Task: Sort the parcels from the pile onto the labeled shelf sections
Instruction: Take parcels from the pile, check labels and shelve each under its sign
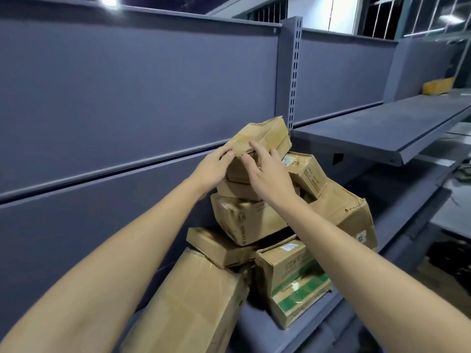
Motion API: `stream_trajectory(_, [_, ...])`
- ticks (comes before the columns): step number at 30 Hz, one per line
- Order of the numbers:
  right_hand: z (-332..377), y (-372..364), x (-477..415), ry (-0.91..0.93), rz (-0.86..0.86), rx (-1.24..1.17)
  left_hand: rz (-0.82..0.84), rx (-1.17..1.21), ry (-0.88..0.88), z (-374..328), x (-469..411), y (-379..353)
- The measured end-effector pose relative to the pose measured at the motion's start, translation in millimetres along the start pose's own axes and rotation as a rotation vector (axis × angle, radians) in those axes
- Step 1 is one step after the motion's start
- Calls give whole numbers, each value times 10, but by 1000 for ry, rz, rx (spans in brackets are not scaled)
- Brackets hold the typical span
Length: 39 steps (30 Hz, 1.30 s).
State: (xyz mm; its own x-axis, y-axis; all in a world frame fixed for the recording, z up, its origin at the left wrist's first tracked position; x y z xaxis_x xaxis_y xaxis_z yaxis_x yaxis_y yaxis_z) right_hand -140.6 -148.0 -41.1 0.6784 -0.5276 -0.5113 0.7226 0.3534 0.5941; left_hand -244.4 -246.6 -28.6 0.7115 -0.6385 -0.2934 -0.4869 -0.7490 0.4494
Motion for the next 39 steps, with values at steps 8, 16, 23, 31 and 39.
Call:
stream_trajectory(8, [170, 156, 111, 2, -76, -93, -127, 29, -86, -167, 202, 64])
stream_trajectory(16, [740, 598, 1183, -26, -94, -257, -255, 249, -115, -315, 1735, 454])
stream_trajectory(23, [1023, 364, 2845, 0, 333, -352, -44, 129, 60, 151, 3657, 521])
stream_trajectory(31, [1296, -30, 4031, 17, 287, -197, -157, -48, 49, 534, 4889, 702])
stream_trajectory(39, [1559, 129, 4501, 17, 498, -91, -80, 112, 263, 311, 5334, 904])
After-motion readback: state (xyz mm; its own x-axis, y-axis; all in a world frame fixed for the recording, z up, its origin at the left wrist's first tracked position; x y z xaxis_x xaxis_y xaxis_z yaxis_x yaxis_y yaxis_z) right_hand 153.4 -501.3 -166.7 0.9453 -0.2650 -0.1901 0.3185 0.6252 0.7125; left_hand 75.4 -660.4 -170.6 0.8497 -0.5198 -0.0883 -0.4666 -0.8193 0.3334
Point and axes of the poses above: each hand's wrist, its own x-axis away from the middle knuckle, its own y-axis out of the back of the hand, z = x × y, the point moved 2 cm from there along -x, towards the middle knuckle, and after that the axes turned 6 degrees about x, right-handed, at the moved point
